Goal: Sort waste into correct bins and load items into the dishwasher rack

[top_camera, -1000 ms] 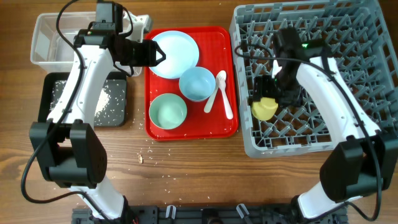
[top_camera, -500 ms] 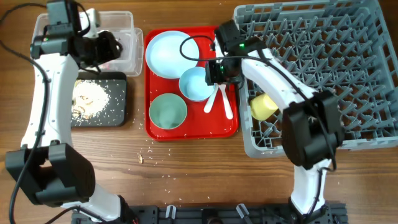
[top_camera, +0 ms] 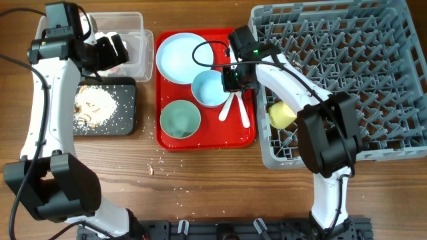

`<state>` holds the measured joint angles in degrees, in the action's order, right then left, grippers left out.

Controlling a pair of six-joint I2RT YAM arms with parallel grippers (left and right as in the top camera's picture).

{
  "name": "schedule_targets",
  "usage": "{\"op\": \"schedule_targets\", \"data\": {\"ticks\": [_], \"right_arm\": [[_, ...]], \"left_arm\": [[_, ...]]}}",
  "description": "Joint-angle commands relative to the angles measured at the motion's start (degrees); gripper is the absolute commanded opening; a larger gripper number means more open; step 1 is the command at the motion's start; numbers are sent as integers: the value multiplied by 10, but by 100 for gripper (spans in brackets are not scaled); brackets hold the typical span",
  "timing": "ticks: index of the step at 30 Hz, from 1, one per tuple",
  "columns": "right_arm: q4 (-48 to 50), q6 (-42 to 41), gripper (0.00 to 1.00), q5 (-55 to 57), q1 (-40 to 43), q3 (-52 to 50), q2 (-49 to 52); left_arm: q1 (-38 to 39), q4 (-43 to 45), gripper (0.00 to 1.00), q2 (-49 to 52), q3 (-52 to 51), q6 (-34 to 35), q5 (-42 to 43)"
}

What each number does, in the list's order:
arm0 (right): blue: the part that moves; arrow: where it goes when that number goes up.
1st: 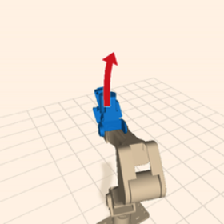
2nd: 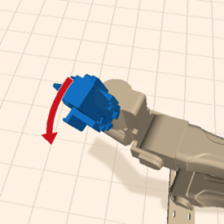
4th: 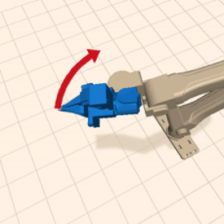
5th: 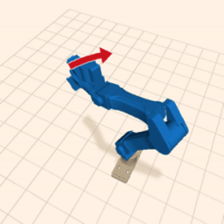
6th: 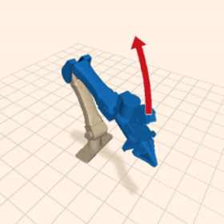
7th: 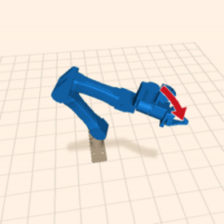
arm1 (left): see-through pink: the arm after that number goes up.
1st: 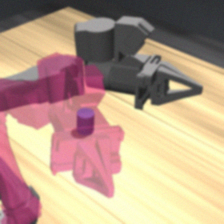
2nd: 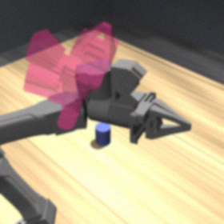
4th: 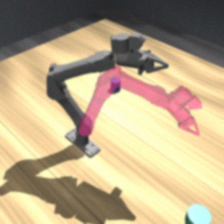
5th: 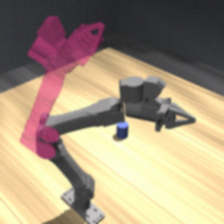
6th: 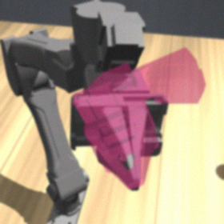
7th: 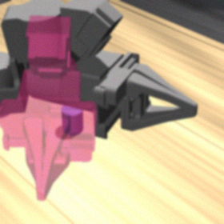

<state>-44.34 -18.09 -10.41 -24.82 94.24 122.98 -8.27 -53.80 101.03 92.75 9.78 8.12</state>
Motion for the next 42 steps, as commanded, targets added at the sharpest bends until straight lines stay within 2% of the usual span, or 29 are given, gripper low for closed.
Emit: {"op": "schedule_targets", "data": {"ticks": [1, 3, 5, 6, 7, 8, 10, 11, 15, 17, 21, 29, 33, 36, 38, 40, 42], "right_arm": [[-3, 15, 4, 37, 9, 18, -91], [-9, 15, 4, 106, 19, 18, -159], [-15, 14, 4, 238, 30, 18, -229], [-12, 10, 5, 339, 32, 18, -244], [-7, -3, 4, 401, 33, 18, -247], [19, -23, 4, 549, 33, 16, -239], [62, -12, 4, 636, 33, 14, -224], [149, 69, 4, 694, 36, 13, -190], [358, 294, 4, 784, 38, 13, -89], [422, 394, 4, 797, 38, 13, -43], [427, 450, 4, 803, 37, 12, 4], [357, 448, 4, 765, 11, -2, 6], [357, 449, 4, 766, 4, -1, 6], [357, 449, 21, 766, -12, -1, 6], [356, 449, 21, 763, -20, -1, 6], [355, 449, 27, 763, -26, -1, 6], [353, 449, 41, 763, -36, -1, 6]], "left_arm": [[-2, 0, 100, -10, 7, 1, -7], [-2, 0, 100, -10, 7, 1, -7], [-2, 0, 100, -10, 7, 1, -7], [-2, 0, 100, -10, 7, 1, -7], [-2, 0, 100, -10, 7, 1, -7], [-2, 0, 100, -10, 7, 1, -7], [-2, 0, 100, -10, 7, 1, -7], [-2, 0, 100, -10, 7, 1, -7], [-2, 0, 100, -10, 7, 1, -7], [-2, 0, 100, -10, 7, 1, -7], [-2, 0, 100, -10, 7, 1, -7], [-2, 0, 100, -10, 7, 1, -7], [-2, 0, 100, -10, 7, 1, -7], [-2, 0, 100, -10, 7, 1, -7], [-2, 0, 100, -10, 7, 1, -7], [-2, 0, 100, -10, 7, 1, -7], [-2, 0, 100, -10, 7, 1, -7]]}}
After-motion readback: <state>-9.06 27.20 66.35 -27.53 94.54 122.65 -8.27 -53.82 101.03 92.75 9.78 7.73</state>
